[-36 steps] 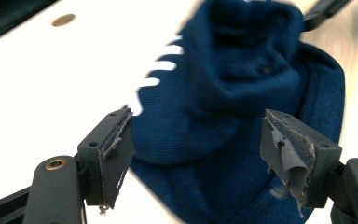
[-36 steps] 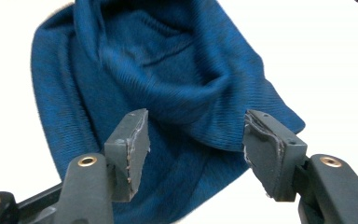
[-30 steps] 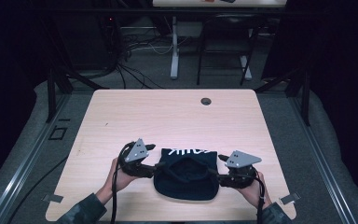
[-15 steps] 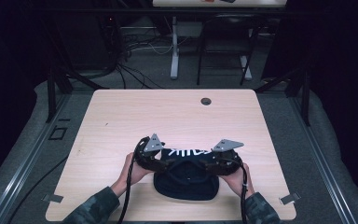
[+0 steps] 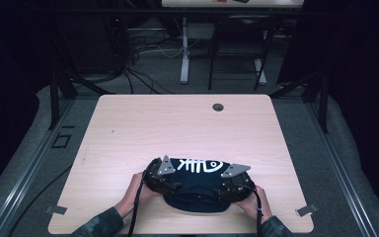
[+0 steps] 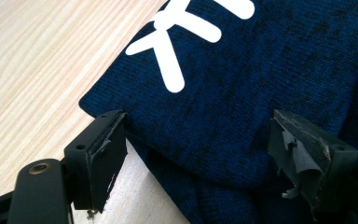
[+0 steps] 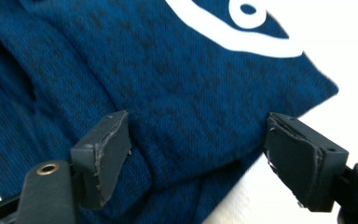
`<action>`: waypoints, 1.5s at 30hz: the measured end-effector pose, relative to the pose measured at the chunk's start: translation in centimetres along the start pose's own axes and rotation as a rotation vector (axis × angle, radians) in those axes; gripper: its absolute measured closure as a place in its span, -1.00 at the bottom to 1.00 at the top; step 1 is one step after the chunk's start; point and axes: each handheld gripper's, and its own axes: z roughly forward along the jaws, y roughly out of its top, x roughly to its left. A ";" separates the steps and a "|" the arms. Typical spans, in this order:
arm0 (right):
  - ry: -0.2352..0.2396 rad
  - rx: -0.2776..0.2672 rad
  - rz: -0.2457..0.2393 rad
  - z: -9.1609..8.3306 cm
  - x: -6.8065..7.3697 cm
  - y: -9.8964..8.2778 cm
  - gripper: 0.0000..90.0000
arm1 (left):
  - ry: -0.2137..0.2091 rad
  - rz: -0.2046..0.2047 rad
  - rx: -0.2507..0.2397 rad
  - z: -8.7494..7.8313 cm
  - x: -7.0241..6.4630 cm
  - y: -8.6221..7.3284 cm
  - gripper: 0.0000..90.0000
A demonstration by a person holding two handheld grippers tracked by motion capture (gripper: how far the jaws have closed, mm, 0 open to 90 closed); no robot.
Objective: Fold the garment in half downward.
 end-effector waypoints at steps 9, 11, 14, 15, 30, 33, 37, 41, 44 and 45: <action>-0.031 -0.001 -0.022 0.6 -0.5 -0.5 -0.61 | 0.040 0.003 -0.013 0.0 -0.5 -0.6 -0.57; -0.053 -0.012 -0.029 0.9 -0.9 -0.3 -0.63 | 0.050 -0.006 -0.017 0.1 -0.5 -0.6 -0.58; -0.071 -0.008 -0.033 1.2 -1.4 0.0 -0.68 | 0.050 -0.030 -0.018 0.3 -0.2 -0.6 -0.60; -0.076 -0.009 -0.035 1.4 -1.6 0.2 -0.69 | 0.049 -0.044 -0.018 0.4 0.0 -0.5 -0.61; -0.089 -0.020 0.030 3.2 -3.6 1.7 -0.76 | 0.089 -0.104 -0.015 1.6 2.6 0.0 -0.66; -0.089 -0.023 0.038 3.2 -3.6 1.7 -0.77 | 0.088 -0.106 -0.015 1.6 2.7 -0.1 -0.66; -0.087 -0.019 0.039 3.2 -3.6 1.7 -0.78 | 0.088 -0.108 -0.014 1.6 2.7 -0.1 -0.68; -0.088 -0.019 0.043 3.2 -3.6 1.7 -0.79 | 0.085 -0.111 -0.014 1.7 2.9 -0.1 -0.69; -0.088 -0.020 0.051 3.2 -3.6 1.7 -0.79 | 0.086 -0.111 -0.013 1.7 2.9 0.0 -0.69; -0.088 -0.020 0.051 3.2 -3.6 1.7 -0.79 | 0.086 -0.111 -0.013 1.7 2.9 0.0 -0.70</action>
